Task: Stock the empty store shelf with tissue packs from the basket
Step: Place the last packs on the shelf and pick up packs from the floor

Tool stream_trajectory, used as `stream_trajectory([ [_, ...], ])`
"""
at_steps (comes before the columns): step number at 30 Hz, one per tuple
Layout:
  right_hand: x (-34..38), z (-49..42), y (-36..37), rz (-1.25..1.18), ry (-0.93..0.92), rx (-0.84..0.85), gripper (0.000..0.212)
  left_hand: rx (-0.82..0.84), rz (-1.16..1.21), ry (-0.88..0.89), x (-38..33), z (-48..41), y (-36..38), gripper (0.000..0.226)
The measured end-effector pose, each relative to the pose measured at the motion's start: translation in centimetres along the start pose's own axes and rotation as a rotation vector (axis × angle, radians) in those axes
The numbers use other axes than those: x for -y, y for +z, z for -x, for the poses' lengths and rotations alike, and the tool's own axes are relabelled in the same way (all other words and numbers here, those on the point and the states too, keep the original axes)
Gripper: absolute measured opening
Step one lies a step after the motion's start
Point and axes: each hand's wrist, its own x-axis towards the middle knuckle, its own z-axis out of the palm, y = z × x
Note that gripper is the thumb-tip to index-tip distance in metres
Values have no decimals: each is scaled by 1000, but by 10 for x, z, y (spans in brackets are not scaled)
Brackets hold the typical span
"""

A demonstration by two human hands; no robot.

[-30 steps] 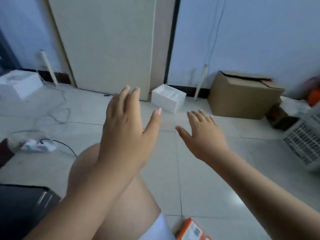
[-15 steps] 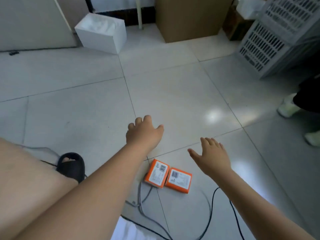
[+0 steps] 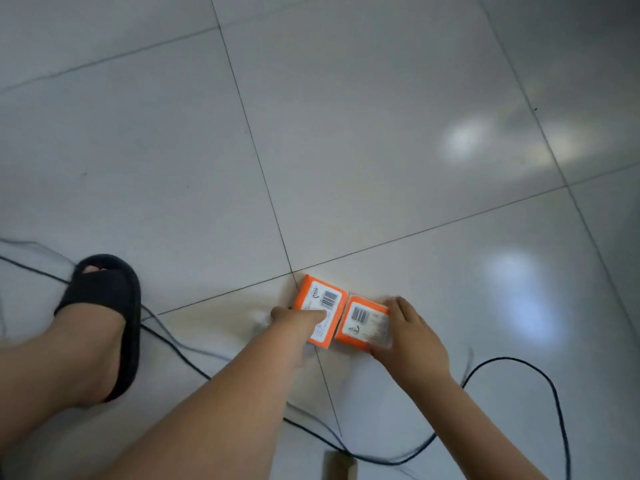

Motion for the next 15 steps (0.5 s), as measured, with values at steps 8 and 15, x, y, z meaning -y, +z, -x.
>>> stream_trajectory([
  [8,24,-19,13,64,85,-57,53,-224,-150,365,-15,-41,2,43],
  [15,60,-58,-83,-345,169,-189,41,10,156,449,-60,-30,-50,45],
])
